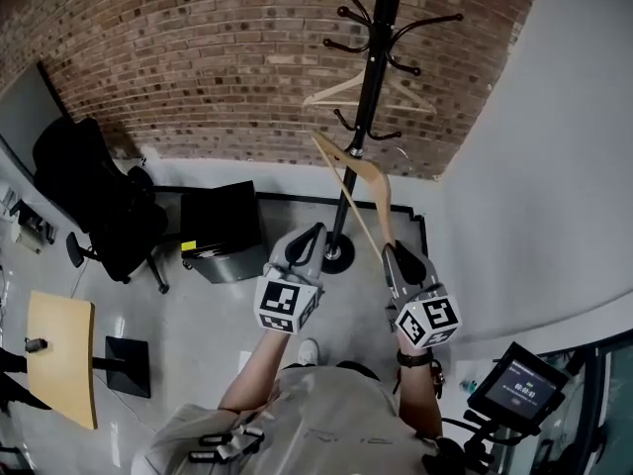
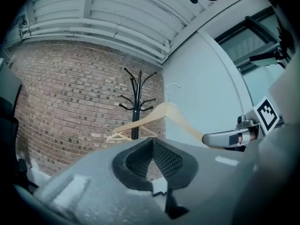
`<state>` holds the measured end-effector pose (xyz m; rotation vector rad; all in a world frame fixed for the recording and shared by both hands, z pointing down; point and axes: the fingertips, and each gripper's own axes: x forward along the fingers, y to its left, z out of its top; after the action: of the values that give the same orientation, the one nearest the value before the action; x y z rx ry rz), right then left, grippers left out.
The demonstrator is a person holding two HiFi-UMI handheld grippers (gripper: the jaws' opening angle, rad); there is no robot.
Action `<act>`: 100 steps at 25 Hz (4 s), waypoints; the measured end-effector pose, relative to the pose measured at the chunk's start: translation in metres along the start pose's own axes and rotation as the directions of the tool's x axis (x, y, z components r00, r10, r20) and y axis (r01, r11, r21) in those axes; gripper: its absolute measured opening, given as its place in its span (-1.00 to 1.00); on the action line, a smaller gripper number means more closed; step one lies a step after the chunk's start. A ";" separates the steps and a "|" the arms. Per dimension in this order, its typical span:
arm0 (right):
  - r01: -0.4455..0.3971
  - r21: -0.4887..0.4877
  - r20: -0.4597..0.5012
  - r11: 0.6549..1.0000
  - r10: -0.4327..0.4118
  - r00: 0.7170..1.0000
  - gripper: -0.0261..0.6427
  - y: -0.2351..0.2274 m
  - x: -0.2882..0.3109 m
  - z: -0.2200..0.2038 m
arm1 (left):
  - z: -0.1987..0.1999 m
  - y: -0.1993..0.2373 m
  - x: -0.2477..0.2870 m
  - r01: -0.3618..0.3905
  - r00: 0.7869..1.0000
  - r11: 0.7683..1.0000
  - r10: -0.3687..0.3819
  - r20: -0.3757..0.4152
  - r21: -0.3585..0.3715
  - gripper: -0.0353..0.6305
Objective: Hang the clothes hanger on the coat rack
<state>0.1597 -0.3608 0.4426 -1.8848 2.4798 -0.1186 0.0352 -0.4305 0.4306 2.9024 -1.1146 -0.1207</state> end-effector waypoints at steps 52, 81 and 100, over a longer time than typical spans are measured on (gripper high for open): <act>-0.259 0.121 -0.027 0.958 0.264 0.964 -0.76 -0.145 0.261 0.092 | -0.005 0.105 0.117 -0.217 0.975 0.974 0.220 -0.041 0.067 -0.89; 0.155 -0.231 0.111 0.961 -0.132 0.985 -0.88 -0.170 0.189 0.058 | -0.020 0.090 0.081 -0.120 0.991 0.993 0.120 -0.064 0.015 -0.89; 0.228 -0.022 0.071 0.973 -0.226 0.972 -0.92 -0.033 0.047 0.003 | -0.016 0.008 0.037 0.161 0.986 0.983 -0.164 -0.036 -0.084 -0.89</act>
<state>0.1785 -0.4146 0.4435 -2.1412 2.2280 -0.0199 0.0586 -0.4611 0.4452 2.9045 -0.8450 -0.1041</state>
